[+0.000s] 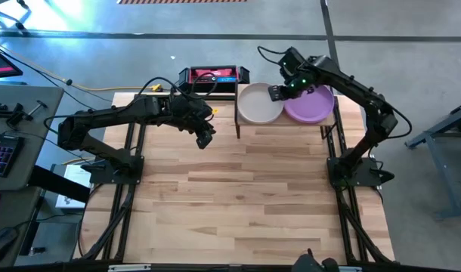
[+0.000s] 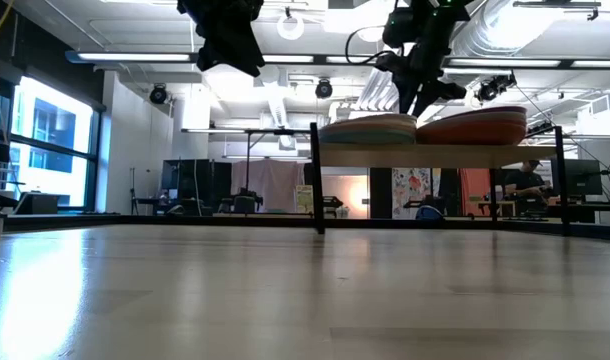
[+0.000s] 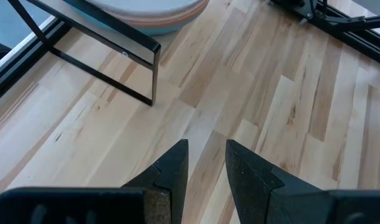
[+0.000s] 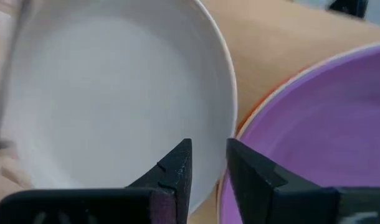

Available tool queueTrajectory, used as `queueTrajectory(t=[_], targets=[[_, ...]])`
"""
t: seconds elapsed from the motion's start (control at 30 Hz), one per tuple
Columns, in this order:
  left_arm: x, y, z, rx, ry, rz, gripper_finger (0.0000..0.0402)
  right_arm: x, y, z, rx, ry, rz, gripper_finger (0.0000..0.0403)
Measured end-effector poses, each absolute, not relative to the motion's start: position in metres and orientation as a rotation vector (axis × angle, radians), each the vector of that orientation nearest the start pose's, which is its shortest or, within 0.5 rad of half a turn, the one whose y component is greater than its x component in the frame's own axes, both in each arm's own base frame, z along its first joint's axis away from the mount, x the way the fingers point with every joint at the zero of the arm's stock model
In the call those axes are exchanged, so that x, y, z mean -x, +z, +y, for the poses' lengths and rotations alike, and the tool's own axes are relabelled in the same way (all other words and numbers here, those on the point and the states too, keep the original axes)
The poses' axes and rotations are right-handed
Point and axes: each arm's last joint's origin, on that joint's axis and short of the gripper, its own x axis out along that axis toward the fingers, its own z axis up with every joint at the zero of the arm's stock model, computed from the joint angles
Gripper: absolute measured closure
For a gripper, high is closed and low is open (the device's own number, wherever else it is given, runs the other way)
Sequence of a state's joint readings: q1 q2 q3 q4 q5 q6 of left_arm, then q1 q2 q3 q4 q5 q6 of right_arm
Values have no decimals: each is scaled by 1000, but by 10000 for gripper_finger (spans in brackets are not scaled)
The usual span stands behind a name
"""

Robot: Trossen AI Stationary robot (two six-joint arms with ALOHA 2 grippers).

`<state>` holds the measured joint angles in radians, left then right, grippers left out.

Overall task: Place and stack plates onto a shelf
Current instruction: Stack the gray plate on top of the white plate on the shelf, then return to Home Position

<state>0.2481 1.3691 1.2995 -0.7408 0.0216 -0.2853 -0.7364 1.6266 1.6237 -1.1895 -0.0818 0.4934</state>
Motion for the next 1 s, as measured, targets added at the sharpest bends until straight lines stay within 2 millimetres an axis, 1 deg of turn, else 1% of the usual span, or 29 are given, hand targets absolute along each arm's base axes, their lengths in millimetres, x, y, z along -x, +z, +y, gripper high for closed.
queueTrajectory(t=[0.1, 0.5, 0.6, 0.73, 0.9, 1.0], targets=[[-274, 335, 69, 378, 328, 771, 305, -236, 332, -211, -912, -861, 994, 308], [-274, 335, 69, 401, 338, 768, 305, -234, 335, -211, -895, -845, 986, 308], [-273, 334, 69, 399, 338, 782, 305, -231, 340, -208, -891, -838, 968, 308], [-269, 331, 68, 359, 334, 839, 305, -223, 354, -198, -875, -805, 930, 308], [-265, 327, 67, 335, 329, 897, 305, -218, 373, -176, -756, -710, 902, 308], [-264, 326, 67, 334, 333, 909, 305, -216, 384, -161, -660, -695, 887, 308]])
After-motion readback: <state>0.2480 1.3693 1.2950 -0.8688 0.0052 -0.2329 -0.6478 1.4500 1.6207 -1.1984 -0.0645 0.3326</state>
